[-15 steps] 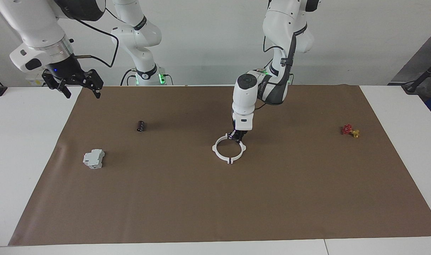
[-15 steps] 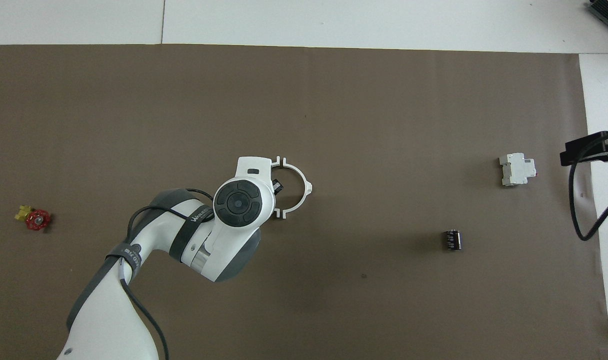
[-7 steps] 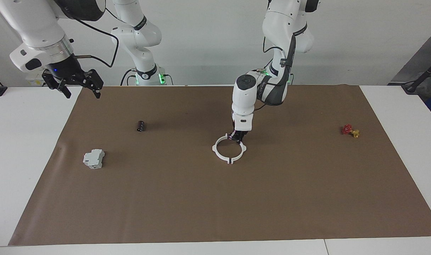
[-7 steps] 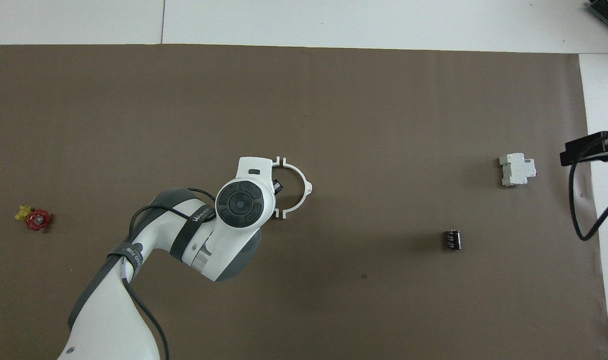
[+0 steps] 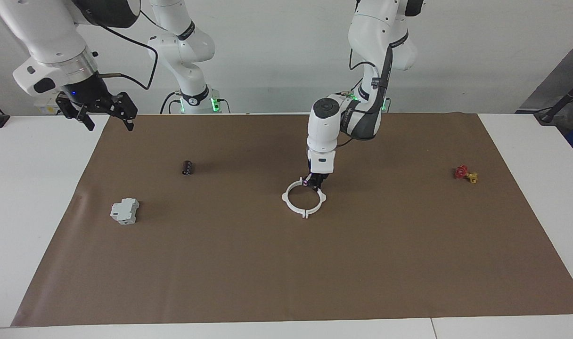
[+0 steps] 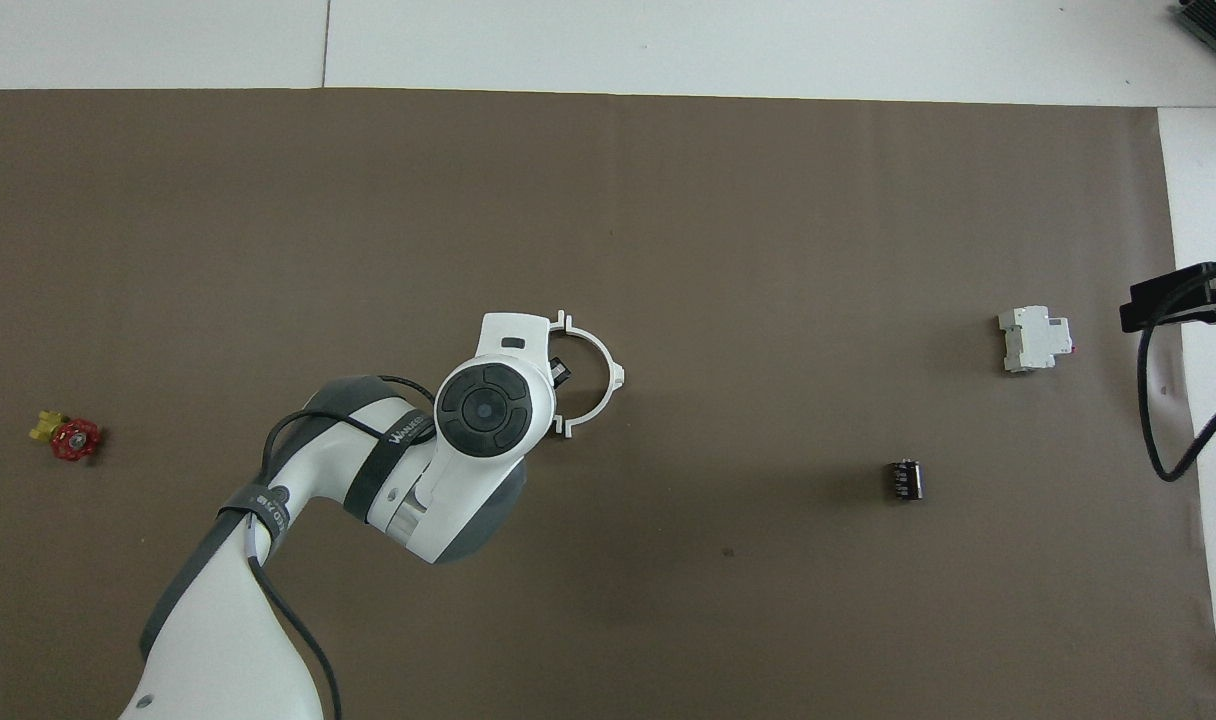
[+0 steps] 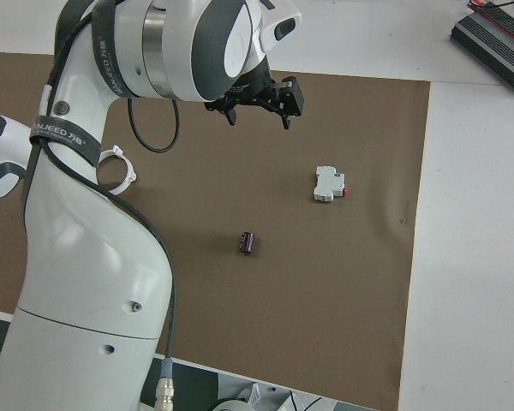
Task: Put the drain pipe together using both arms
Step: 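Press the held half against the placed half to close a ring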
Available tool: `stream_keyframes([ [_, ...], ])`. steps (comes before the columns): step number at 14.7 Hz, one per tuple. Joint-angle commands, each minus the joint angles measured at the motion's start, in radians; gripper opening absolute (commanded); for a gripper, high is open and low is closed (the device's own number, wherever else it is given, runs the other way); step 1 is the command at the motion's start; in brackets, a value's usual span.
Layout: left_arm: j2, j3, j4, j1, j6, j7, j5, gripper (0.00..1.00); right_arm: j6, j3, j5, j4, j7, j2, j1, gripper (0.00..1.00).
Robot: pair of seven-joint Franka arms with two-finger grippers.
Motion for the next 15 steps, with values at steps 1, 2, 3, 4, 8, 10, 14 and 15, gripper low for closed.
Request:
stream_keyframes([
  [1,0.015,0.012,0.014,-0.016,0.01,-0.026,0.022,0.0,0.009,0.002,0.0,-0.013,-0.026,-0.014,-0.004,1.0],
  [2,0.015,0.012,0.014,-0.016,0.01,-0.026,0.022,0.0,0.009,0.002,0.0,-0.013,-0.026,-0.014,-0.004,1.0],
  [3,0.015,0.012,0.014,-0.015,0.01,-0.026,0.022,0.0,0.009,0.002,0.0,-0.013,-0.026,-0.014,-0.006,1.0],
  [4,0.015,0.012,0.014,-0.015,0.01,-0.026,0.022,0.0,0.009,0.002,0.0,-0.013,-0.026,-0.014,-0.006,1.0],
  [8,0.015,0.012,0.014,-0.015,0.008,-0.024,0.024,0.5,0.009,0.002,0.0,-0.013,-0.026,-0.014,-0.004,1.0],
  [10,0.015,0.012,0.012,-0.015,0.01,-0.024,0.024,1.0,0.009,0.002,0.0,-0.013,-0.026,-0.014,-0.006,1.0],
  [14,0.015,0.012,0.006,-0.012,0.013,-0.018,0.024,1.0,0.009,0.002,0.0,-0.013,-0.026,-0.014,-0.006,1.0],
  [15,0.015,0.012,0.006,-0.012,0.014,-0.018,0.024,1.0,0.009,0.002,0.0,-0.013,-0.026,-0.014,-0.006,1.0],
])
